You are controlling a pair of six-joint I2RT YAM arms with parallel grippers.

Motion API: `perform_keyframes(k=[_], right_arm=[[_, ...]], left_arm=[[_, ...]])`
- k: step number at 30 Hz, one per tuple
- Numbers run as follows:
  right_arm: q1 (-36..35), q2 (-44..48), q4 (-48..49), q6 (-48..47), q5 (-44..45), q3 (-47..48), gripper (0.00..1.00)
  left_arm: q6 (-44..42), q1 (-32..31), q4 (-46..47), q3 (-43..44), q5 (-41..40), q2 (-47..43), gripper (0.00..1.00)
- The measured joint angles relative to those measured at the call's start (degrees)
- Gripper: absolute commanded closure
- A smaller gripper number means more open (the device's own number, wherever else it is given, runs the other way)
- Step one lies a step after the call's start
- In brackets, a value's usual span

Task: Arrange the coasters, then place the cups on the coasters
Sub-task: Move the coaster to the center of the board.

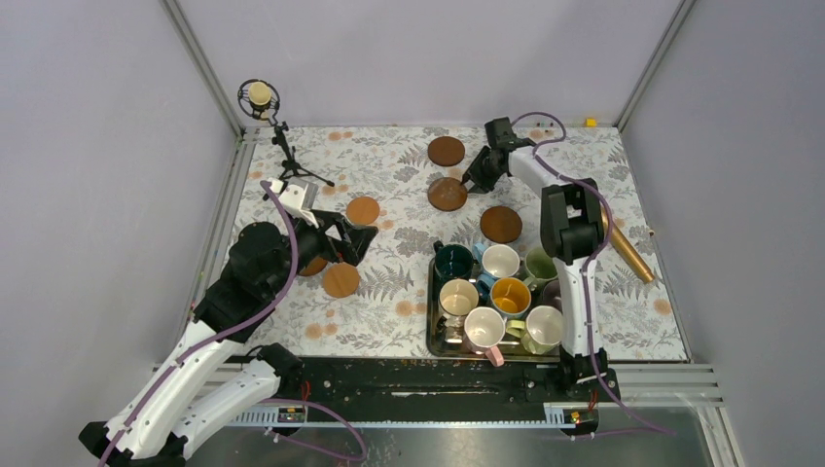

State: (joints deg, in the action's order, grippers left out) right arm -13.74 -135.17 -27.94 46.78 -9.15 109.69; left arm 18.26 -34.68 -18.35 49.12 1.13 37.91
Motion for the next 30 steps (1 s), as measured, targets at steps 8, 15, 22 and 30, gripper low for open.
perform_keyframes(k=[8,15,22,30], right_arm=[[-5.35,0.00,0.17,0.46,-1.09,0.02,0.59],[-8.07,-1.01,0.17,0.04,-2.16,3.17,0.59],[-10.27,-2.84,-0.70,-2.64,-2.62,7.06,0.55],[-9.70,-1.16,-5.84,-7.93,1.14,10.10,0.48]], left_arm=[[-0.02,0.00,-0.02,0.00,-1.29,0.07,0.01],[-0.02,0.00,-0.02,0.00,-1.64,0.09,0.01],[-0.04,0.00,-0.02,0.00,-2.25,0.44,0.01],[-0.04,0.00,-0.04,-0.02,-2.60,0.79,0.01]])
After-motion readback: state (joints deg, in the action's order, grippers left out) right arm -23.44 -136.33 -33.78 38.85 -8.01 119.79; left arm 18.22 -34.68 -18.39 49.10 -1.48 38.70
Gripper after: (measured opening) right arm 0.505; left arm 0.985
